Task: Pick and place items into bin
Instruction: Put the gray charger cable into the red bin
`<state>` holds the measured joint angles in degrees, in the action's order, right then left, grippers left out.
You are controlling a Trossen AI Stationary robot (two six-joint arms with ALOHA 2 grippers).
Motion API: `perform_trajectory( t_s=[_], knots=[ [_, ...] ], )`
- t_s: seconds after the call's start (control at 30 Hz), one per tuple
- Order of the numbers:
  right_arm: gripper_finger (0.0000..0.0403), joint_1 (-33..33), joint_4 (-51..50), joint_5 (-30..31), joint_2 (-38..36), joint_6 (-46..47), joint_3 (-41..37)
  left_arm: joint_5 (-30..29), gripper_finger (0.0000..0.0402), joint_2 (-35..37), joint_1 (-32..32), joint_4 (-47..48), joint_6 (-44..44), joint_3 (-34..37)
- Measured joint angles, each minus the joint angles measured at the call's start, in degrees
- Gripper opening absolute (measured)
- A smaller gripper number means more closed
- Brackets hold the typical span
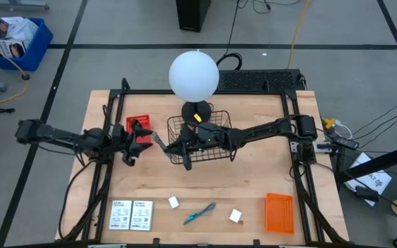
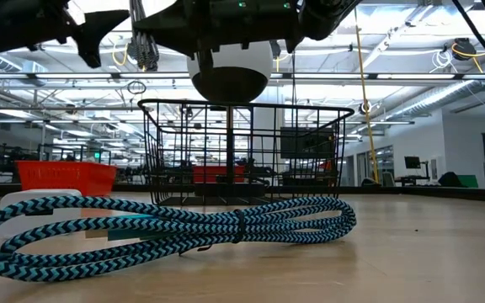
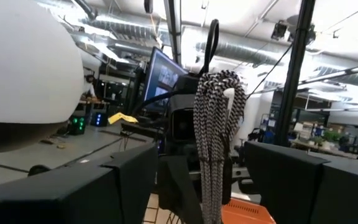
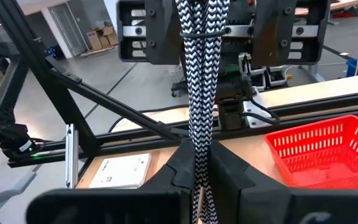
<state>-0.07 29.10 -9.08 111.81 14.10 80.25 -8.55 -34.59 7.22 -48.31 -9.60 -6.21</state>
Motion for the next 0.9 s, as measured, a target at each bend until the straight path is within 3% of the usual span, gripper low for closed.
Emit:
perform_trajectory(
  t_s=[0.3,0.53,0.9],
  knots=[
    [0.0018,-0.1,-0.3,0.0,0.0,0.0,0.0,-1.5,0.0248,-11.4,0.0,0.0,0.4,-5.6],
    [0.0021,-0.1,-0.9,0.0,0.0,0.0,0.0,-3.5,0.0241,-15.4,0.0,0.1,0.2,-6.9],
    [0.0021,0.1,-1.1,2.0,0.0,-0.4,0.0,-3.3,0.0121,-15.1,0.0,1.5,-2.6,-6.9]
  ],
)
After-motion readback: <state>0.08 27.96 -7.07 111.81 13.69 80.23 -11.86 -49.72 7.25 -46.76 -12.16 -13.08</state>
